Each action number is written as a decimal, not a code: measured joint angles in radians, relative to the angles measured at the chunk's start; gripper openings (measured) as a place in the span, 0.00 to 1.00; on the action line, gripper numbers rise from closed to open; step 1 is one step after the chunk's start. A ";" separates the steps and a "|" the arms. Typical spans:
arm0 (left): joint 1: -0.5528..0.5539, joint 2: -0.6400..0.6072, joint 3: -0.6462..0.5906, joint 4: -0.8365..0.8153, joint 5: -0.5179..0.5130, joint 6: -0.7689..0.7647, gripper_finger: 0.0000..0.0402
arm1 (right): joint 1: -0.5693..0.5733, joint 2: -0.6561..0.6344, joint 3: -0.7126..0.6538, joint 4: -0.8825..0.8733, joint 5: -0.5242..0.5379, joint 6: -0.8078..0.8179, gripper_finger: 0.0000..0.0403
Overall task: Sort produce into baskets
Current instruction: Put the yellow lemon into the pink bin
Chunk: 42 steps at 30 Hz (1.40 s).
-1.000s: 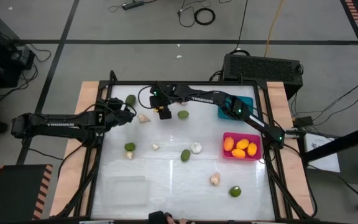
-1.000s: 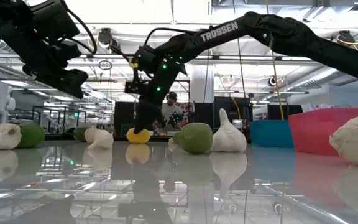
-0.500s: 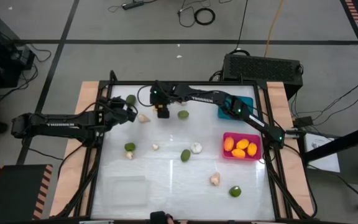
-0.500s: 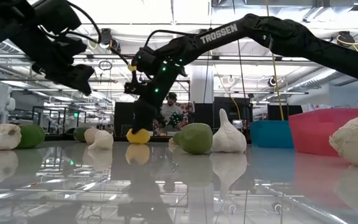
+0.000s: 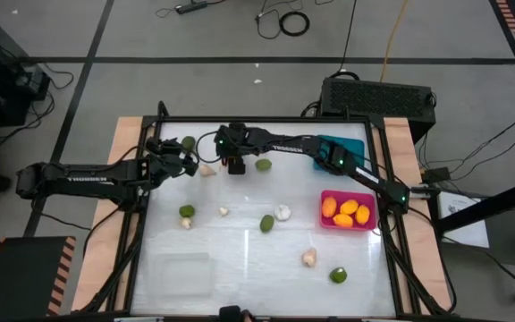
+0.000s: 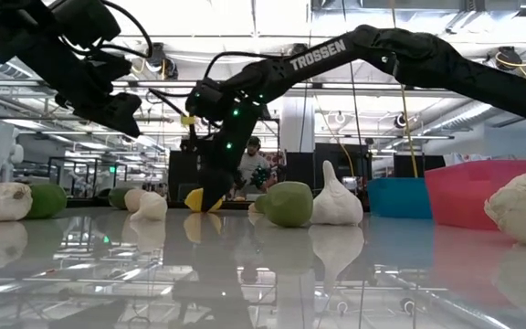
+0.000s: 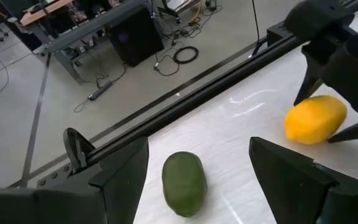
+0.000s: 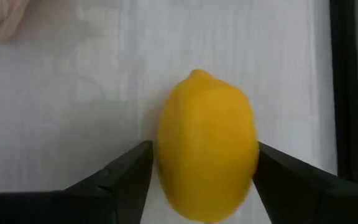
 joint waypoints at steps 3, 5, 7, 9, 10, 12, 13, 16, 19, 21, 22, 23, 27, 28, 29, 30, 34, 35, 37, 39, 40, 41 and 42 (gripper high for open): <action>0.000 0.000 0.000 0.000 0.000 0.007 0.71 | 0.002 0.001 0.000 0.017 0.023 -0.016 0.55; 0.000 0.000 0.000 0.000 0.000 0.008 0.71 | 0.006 0.002 0.000 0.023 0.043 -0.020 0.50; 0.000 0.000 0.000 0.000 0.000 0.008 0.71 | 0.012 0.001 0.000 0.028 0.060 -0.036 0.45; 0.000 0.000 0.000 -0.001 0.000 0.010 0.71 | 0.023 -0.006 0.000 0.022 0.074 -0.041 0.42; 0.000 0.000 0.000 -0.001 0.000 0.017 0.71 | 0.031 -0.010 0.000 0.018 0.074 -0.042 0.41; 0.000 0.000 0.000 -0.002 0.000 0.025 0.71 | 0.044 -0.024 0.000 0.011 0.075 -0.039 0.40; 0.000 0.000 0.000 -0.002 0.000 0.025 0.71 | 0.051 -0.031 0.000 -0.013 0.076 -0.027 0.40; 0.000 0.000 0.000 -0.002 0.009 0.026 0.71 | 0.074 -0.059 0.000 -0.106 0.111 0.026 0.42; 0.002 0.000 0.000 -0.003 0.024 0.027 0.71 | 0.094 -0.106 0.000 -0.258 0.148 0.118 0.43; 0.002 0.000 0.000 -0.001 0.025 0.028 0.71 | 0.102 -0.143 0.000 -0.375 0.140 0.201 0.43; 0.002 0.000 0.000 -0.002 0.025 0.027 0.71 | 0.107 -0.162 0.000 -0.435 0.139 0.242 0.43; 0.002 0.000 0.000 -0.001 0.025 0.027 0.71 | 0.110 -0.178 0.000 -0.490 0.130 0.280 0.43; 0.002 0.000 0.000 -0.001 0.026 0.027 0.71 | 0.111 -0.242 0.001 -0.682 -0.004 0.410 0.43; 0.002 0.000 0.000 -0.001 0.029 0.026 0.71 | 0.111 -0.257 0.001 -0.719 -0.038 0.425 0.43; 0.002 0.000 0.000 -0.001 0.036 0.025 0.71 | 0.111 -0.272 0.001 -0.758 -0.060 0.443 0.43; 0.002 0.000 0.000 -0.001 0.046 0.024 0.71 | 0.111 -0.286 0.001 -0.796 -0.067 0.465 0.43; 0.002 0.000 0.000 0.000 0.090 0.023 0.71 | 0.118 -0.354 -0.023 -0.818 -0.072 0.513 0.43; 0.002 0.000 0.000 0.000 0.102 0.021 0.71 | 0.124 -0.383 -0.042 -0.822 -0.071 0.522 0.43; 0.002 0.000 0.000 0.000 0.119 0.002 0.71 | 0.142 -0.444 -0.085 -0.825 -0.073 0.548 0.43; 0.002 0.000 0.000 0.001 0.131 -0.002 0.71 | 0.161 -0.522 -0.165 -0.823 -0.069 0.600 0.43; 0.002 0.000 0.000 0.001 0.138 -0.003 0.71 | 0.173 -0.561 -0.216 -0.823 -0.067 0.628 0.43; 0.002 0.000 0.000 0.001 0.149 -0.003 0.71 | 0.186 -0.603 -0.272 -0.823 -0.066 0.660 0.43; 0.002 0.000 0.000 0.001 0.160 -0.003 0.71 | 0.201 -0.645 -0.330 -0.823 -0.065 0.699 0.43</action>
